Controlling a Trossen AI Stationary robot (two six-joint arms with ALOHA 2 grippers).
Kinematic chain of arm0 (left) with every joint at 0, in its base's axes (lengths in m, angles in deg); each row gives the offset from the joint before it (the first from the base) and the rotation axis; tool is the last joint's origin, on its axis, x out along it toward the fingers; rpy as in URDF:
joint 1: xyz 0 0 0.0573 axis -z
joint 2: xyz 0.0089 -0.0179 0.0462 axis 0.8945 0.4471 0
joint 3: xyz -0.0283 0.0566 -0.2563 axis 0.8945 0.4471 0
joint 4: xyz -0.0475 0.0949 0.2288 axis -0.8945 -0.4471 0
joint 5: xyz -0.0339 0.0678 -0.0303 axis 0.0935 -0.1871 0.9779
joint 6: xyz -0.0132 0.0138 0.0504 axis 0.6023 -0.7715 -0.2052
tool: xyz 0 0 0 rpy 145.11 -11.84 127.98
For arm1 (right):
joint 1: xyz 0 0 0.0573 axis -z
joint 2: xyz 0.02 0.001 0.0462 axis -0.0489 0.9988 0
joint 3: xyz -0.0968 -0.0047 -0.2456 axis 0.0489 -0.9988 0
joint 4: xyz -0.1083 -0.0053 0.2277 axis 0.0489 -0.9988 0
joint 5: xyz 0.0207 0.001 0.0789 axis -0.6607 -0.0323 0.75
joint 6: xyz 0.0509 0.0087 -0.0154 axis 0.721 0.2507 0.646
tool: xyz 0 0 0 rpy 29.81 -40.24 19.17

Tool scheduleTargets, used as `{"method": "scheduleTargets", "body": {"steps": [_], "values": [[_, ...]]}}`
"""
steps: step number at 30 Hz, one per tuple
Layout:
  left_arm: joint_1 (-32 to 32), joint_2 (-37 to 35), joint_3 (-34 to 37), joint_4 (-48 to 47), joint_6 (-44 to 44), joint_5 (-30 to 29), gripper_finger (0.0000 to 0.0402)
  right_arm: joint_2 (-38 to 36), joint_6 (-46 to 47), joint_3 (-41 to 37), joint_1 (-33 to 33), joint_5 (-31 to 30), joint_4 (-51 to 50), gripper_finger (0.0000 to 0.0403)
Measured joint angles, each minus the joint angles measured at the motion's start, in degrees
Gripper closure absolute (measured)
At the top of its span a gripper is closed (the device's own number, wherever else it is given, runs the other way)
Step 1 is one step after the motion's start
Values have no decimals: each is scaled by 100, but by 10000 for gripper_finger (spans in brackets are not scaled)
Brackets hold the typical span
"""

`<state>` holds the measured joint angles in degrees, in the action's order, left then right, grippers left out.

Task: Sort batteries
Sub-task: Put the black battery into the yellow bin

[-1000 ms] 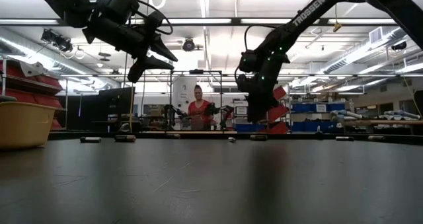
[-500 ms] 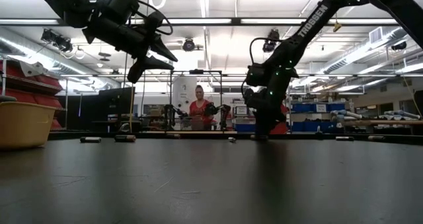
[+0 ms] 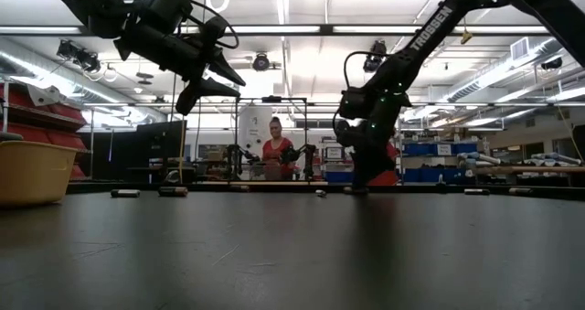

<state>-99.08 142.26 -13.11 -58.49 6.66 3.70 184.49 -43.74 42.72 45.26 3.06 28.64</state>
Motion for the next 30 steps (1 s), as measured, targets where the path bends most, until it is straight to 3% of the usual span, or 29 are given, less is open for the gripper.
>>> {"method": "scheduleTargets", "body": {"steps": [12, 18, 24, 30], "values": [[-1, 0, 0, -1, -11, 4, 277, 10, -215, 930, -58, 5, -550, 402], [-2, 0, 0, -1, -2, 6, 277, 7, -316, 1005, -95, 111, -222, 396], [0, 0, 0, -3, 36, 24, 277, 12, -363, 783, 30, 72, 566, 326], [-1, 0, 0, -8, 179, 32, 277, 14, -301, 65, 271, 30, 1000, 260]]}}
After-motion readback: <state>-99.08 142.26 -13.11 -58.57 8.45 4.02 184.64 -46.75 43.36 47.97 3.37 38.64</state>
